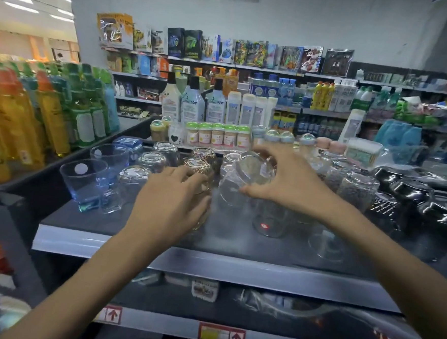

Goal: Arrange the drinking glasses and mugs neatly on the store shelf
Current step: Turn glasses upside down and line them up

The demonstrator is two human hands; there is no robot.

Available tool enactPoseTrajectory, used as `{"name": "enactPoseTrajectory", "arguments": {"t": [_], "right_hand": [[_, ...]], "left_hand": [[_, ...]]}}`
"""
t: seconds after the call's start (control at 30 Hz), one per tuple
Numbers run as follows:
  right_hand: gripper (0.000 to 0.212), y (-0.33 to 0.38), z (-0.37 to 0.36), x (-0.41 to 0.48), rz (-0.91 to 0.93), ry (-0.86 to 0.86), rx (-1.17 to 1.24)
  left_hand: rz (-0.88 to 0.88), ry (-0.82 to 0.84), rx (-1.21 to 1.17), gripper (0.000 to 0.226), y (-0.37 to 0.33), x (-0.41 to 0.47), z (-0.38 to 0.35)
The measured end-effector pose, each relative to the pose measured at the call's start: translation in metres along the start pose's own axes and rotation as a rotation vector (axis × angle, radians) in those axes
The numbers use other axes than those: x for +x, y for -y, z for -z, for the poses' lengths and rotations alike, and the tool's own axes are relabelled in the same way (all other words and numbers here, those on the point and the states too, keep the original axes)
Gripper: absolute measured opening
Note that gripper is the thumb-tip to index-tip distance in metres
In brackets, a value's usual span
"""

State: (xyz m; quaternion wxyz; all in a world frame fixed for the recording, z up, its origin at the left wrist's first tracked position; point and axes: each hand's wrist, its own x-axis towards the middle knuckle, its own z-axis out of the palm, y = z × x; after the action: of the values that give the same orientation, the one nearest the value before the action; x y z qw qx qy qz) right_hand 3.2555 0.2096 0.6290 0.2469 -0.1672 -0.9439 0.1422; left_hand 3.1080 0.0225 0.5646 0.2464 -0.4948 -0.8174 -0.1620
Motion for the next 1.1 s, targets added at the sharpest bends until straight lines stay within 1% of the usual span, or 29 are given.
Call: {"name": "enactPoseTrajectory", "arguments": {"t": [0.1,0.23,0.37,0.47,0.63,0.7,0.83,0.93,1.0,1.1], "right_hand": [[0.086,0.003,-0.015,0.004,0.027,0.06,-0.089],[0.088,0.001,-0.029,0.007,0.039,0.122,-0.223],[0.09,-0.003,-0.039,0.011,0.017,0.163,-0.253],[0.088,-0.004,-0.045,0.013,-0.001,0.147,-0.239],[0.083,-0.008,-0.05,0.015,0.015,0.132,-0.218],[0.082,-0.008,-0.051,0.016,0.038,0.129,-0.24],[0.075,-0.011,-0.054,0.016,0.07,0.136,-0.315],[0.074,-0.013,-0.054,0.014,0.067,0.13,-0.323],[0.076,-0.013,-0.054,0.014,0.073,0.118,-0.327],[0.08,-0.013,-0.05,0.01,0.082,0.117,-0.317]], "left_hand": [[-0.008,-0.009,-0.02,0.041,0.003,-0.004,-0.003],[-0.02,-0.001,-0.02,0.04,0.008,-0.006,-0.008],[-0.024,0.016,-0.044,0.034,0.012,-0.011,-0.015],[-0.028,-0.011,-0.057,0.033,0.015,-0.013,-0.021],[-0.024,-0.03,-0.061,0.044,0.013,-0.012,-0.023],[-0.02,-0.051,-0.05,0.039,0.01,-0.011,-0.022],[0.019,-0.158,0.005,0.025,0.002,-0.007,-0.021],[-0.005,-0.207,0.003,0.024,-0.007,-0.002,-0.019],[-0.023,-0.2,0.01,0.026,-0.013,0.003,-0.018],[-0.044,-0.135,0.026,0.034,-0.021,0.009,-0.016]]}}
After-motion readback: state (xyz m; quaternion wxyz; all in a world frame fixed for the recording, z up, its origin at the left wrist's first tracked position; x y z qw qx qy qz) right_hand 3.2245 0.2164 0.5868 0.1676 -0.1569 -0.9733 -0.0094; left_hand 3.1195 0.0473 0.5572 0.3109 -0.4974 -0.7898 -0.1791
